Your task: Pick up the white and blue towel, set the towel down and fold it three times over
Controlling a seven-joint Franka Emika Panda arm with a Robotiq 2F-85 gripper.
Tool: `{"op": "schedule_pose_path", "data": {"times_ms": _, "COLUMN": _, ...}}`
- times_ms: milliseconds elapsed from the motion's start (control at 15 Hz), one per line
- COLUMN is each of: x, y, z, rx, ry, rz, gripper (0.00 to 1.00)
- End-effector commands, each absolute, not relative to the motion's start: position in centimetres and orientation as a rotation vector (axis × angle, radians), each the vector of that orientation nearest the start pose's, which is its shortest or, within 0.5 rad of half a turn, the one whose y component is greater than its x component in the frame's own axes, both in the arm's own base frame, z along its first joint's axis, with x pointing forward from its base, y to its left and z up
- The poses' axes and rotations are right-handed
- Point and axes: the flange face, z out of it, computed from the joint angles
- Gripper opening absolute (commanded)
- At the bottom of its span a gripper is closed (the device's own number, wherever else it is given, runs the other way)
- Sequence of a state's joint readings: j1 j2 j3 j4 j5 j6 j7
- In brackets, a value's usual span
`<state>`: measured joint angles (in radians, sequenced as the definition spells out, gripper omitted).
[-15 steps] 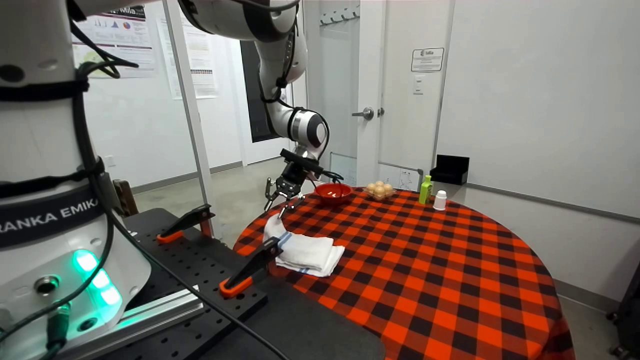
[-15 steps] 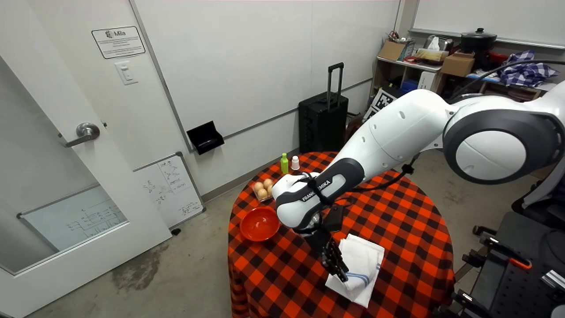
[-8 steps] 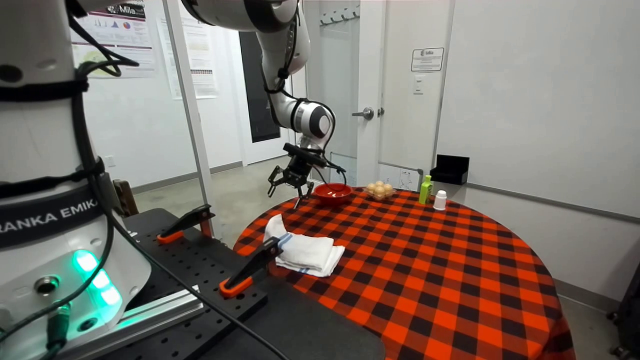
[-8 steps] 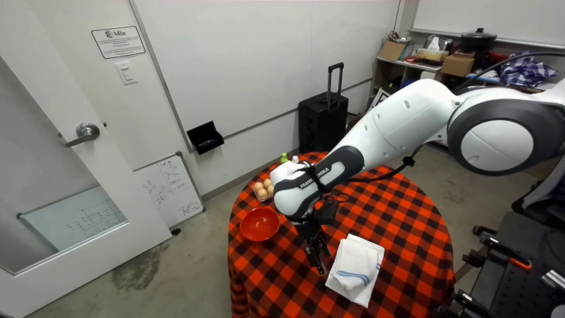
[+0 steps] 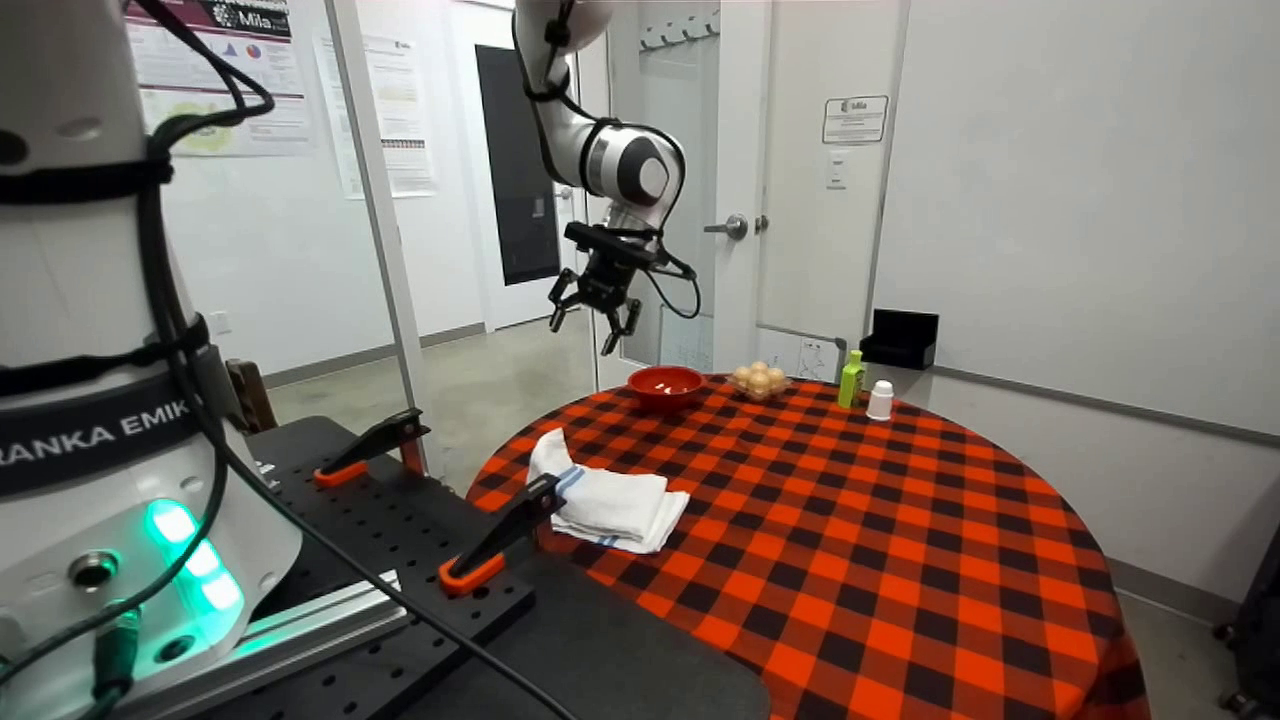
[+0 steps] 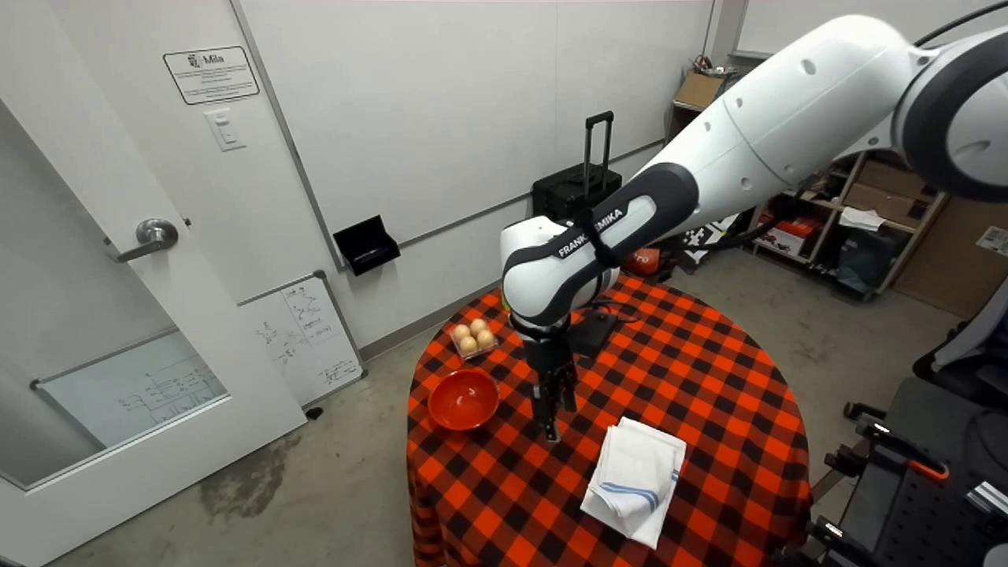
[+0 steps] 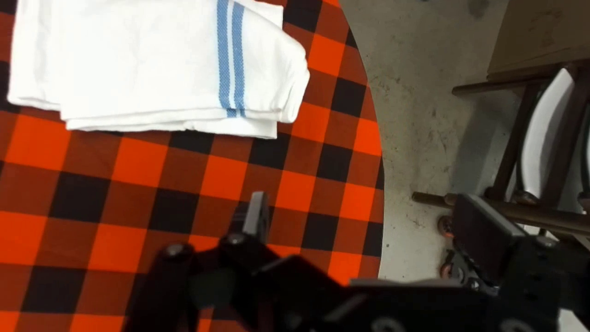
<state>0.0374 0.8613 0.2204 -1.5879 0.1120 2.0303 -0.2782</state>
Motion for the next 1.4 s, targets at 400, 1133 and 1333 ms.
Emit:
{"op": "schedule_pose_path", "data": {"times_ms": 400, "x": 54.1, "y": 13.7, "z": 22.5, "rx": -3.002, "ry": -0.126, "rz": 0.271, "gripper": 1.0}}
{"op": "schedule_pose_path", "data": {"times_ms": 1133, "x": 47.6, "y": 9.5, "z": 26.3, "rx": -3.043, "ry": 0.065, "rz": 0.178, "gripper": 1.0}}
{"op": "schedule_pose_path", "data": {"times_ms": 1333, "x": 47.8, "y": 9.6, "z": 25.9, "rx": -3.042, "ry": 0.066, "rz": 0.185, "gripper": 1.0}}
